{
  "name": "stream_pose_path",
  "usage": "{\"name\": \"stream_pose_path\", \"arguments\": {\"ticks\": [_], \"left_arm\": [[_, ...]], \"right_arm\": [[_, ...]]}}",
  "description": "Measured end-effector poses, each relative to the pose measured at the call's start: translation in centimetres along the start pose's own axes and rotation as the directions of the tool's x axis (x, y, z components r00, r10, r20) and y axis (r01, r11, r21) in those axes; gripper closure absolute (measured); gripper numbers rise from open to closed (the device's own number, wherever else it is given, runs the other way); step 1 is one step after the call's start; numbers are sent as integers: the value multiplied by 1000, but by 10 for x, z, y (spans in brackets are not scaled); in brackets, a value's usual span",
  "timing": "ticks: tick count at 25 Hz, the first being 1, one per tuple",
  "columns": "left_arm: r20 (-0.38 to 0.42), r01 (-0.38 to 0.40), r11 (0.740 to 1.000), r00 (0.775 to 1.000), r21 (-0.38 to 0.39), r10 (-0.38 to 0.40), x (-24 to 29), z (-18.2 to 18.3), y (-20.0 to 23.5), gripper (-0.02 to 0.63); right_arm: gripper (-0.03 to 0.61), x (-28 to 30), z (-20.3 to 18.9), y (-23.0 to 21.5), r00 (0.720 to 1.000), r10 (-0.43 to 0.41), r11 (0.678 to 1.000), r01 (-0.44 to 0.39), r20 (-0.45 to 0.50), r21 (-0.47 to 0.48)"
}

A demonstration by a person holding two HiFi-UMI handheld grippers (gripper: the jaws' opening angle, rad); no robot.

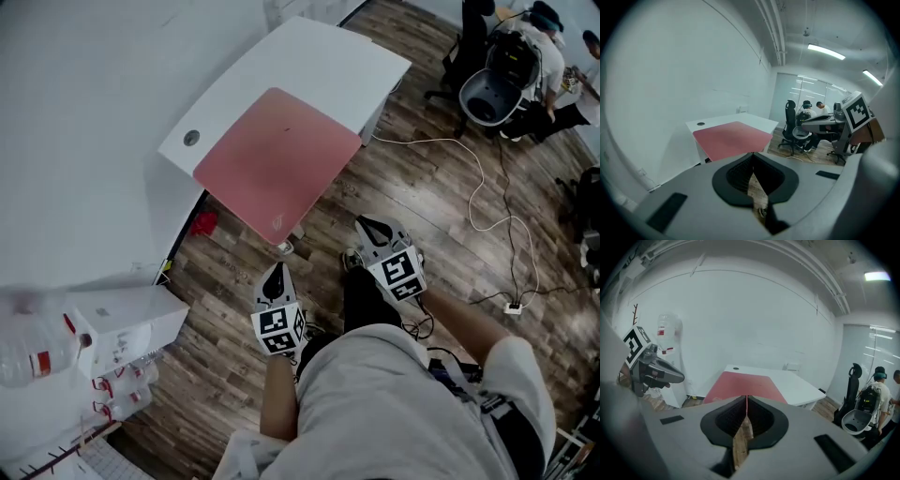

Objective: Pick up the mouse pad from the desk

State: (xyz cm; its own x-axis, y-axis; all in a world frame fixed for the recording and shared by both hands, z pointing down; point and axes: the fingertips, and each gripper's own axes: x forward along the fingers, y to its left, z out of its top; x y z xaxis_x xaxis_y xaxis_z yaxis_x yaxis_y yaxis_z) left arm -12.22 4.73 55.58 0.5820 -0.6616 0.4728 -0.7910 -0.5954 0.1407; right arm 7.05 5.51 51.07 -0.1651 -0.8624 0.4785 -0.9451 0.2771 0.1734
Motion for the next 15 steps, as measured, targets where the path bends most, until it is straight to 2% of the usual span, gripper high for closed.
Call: {"name": "stream_pose_path", "arguments": {"ticks": [2, 8, 12, 15], "left_arm": [[-22, -16, 1000, 1000, 11, 17, 21, 3, -6, 601], [-122, -62, 997, 990, 41, 67, 70, -5, -27, 601], [-169, -89, 995, 981, 48, 96, 99, -15, -29, 601], [-197, -127, 991, 971, 36, 131, 110, -23, -26, 601]], "right_arm": [[537, 14, -5, -25, 1000, 2, 1000, -2, -8, -21], [537, 60, -30, -80, 999, 24, 983, -31, -41, -182], [537, 98, -61, -110, 996, 29, 976, -47, -90, -212], [537, 121, -86, -127, 991, 20, 954, -60, -136, -295]]}}
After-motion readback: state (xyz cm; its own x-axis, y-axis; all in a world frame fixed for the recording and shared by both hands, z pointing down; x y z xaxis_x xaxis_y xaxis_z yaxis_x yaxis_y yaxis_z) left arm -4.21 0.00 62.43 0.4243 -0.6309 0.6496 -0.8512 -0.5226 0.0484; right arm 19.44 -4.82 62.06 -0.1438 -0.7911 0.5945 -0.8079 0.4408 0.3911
